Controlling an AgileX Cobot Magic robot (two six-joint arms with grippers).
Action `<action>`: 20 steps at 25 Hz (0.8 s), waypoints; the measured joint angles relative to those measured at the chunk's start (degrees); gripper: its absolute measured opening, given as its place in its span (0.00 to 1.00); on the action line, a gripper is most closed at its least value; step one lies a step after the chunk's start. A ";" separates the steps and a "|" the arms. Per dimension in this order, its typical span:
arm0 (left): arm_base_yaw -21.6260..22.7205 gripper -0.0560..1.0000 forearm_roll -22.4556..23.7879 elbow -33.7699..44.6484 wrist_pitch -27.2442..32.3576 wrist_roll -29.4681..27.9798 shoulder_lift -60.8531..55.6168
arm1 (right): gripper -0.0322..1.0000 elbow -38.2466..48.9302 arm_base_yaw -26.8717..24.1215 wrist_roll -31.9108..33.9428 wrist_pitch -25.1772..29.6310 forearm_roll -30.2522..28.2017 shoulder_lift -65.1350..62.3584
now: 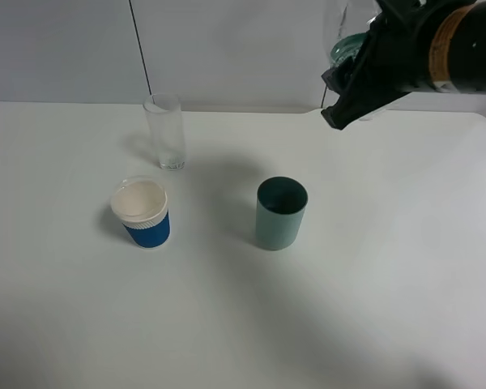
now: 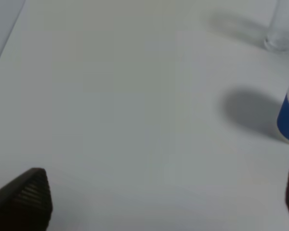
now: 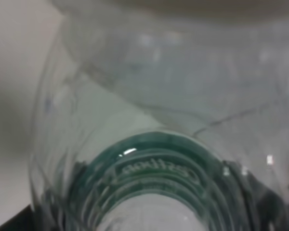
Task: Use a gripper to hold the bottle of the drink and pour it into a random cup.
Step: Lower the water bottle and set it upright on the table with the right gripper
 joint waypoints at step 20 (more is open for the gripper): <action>0.00 0.98 0.00 0.00 0.00 0.00 0.00 | 0.57 3.22 -11.87 -49.78 -20.35 53.37 -3.19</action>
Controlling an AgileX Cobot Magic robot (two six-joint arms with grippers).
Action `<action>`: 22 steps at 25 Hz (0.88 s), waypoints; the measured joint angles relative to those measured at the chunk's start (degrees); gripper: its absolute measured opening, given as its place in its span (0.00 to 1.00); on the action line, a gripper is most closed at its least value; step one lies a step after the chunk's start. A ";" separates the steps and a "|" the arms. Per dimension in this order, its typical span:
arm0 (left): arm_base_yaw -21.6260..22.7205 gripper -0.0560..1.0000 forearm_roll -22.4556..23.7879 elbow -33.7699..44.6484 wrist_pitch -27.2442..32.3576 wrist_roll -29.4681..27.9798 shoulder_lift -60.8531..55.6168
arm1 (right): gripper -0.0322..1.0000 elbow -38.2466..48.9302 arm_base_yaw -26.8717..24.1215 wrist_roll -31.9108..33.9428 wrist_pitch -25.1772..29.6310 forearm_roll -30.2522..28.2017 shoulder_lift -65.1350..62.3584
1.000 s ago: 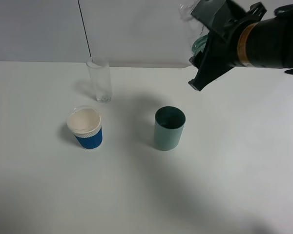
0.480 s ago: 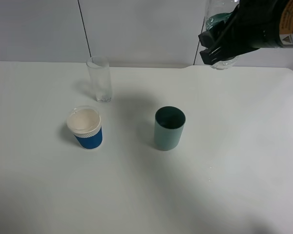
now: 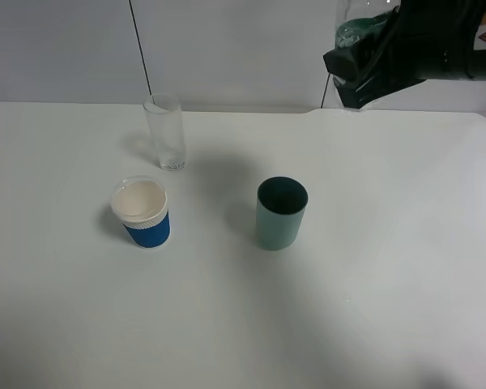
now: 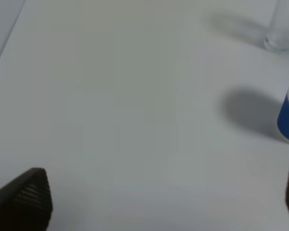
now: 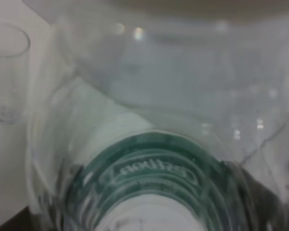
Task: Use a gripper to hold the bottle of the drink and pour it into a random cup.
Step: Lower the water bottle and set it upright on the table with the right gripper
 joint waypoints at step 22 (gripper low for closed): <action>0.00 0.98 0.00 0.00 0.00 0.00 0.00 | 0.57 31.73 -5.24 -3.80 -38.17 17.68 -0.07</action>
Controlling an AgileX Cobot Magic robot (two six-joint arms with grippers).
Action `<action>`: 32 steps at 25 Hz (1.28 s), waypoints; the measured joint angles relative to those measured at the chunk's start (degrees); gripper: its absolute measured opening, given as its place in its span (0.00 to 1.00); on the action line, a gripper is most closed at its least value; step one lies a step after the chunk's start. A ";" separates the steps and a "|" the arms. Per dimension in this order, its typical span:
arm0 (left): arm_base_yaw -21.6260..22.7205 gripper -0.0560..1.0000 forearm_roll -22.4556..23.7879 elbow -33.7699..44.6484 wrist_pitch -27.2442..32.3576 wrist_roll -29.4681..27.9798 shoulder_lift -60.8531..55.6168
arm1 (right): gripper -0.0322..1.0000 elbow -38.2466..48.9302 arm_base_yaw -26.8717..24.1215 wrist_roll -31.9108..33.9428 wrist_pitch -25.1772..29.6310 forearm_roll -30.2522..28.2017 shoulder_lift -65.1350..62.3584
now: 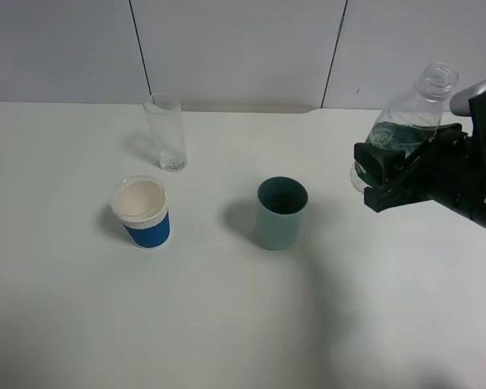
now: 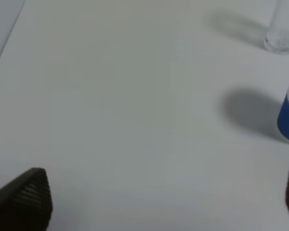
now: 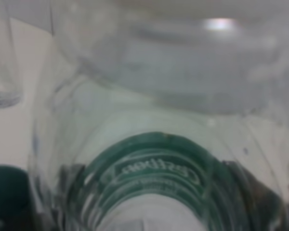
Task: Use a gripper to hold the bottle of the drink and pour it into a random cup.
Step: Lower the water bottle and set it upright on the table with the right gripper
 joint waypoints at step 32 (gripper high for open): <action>0.00 0.98 0.00 0.00 0.00 0.00 0.00 | 0.57 -2.80 -3.84 0.99 -27.85 11.49 35.25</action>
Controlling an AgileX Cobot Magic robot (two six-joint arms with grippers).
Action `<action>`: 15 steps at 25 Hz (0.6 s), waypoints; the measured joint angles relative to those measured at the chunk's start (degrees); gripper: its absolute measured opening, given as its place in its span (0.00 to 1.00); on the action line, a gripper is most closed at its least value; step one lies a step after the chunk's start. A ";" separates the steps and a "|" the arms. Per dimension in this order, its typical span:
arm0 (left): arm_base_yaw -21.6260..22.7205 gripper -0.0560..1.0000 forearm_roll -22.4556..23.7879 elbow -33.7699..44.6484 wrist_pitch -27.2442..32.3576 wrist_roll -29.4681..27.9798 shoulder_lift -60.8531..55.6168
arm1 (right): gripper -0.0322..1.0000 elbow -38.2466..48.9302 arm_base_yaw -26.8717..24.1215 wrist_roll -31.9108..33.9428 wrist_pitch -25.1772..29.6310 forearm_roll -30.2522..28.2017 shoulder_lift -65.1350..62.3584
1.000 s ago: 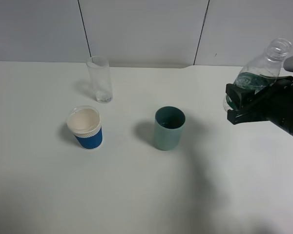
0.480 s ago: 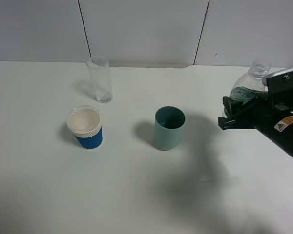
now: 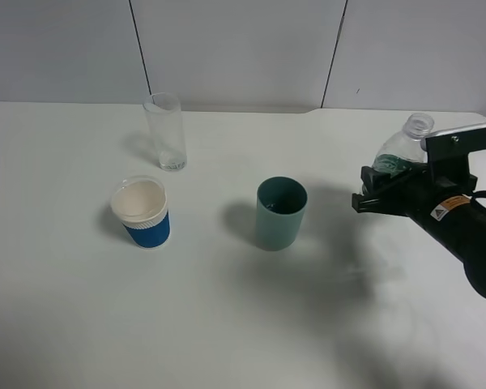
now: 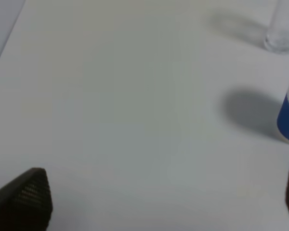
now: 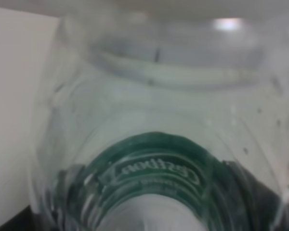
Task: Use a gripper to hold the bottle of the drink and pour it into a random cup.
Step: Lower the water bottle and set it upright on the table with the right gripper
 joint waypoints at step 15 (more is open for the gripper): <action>0.00 0.98 0.00 0.00 0.00 0.00 0.00 | 0.57 -6.60 -1.95 0.46 8.77 -1.05 1.44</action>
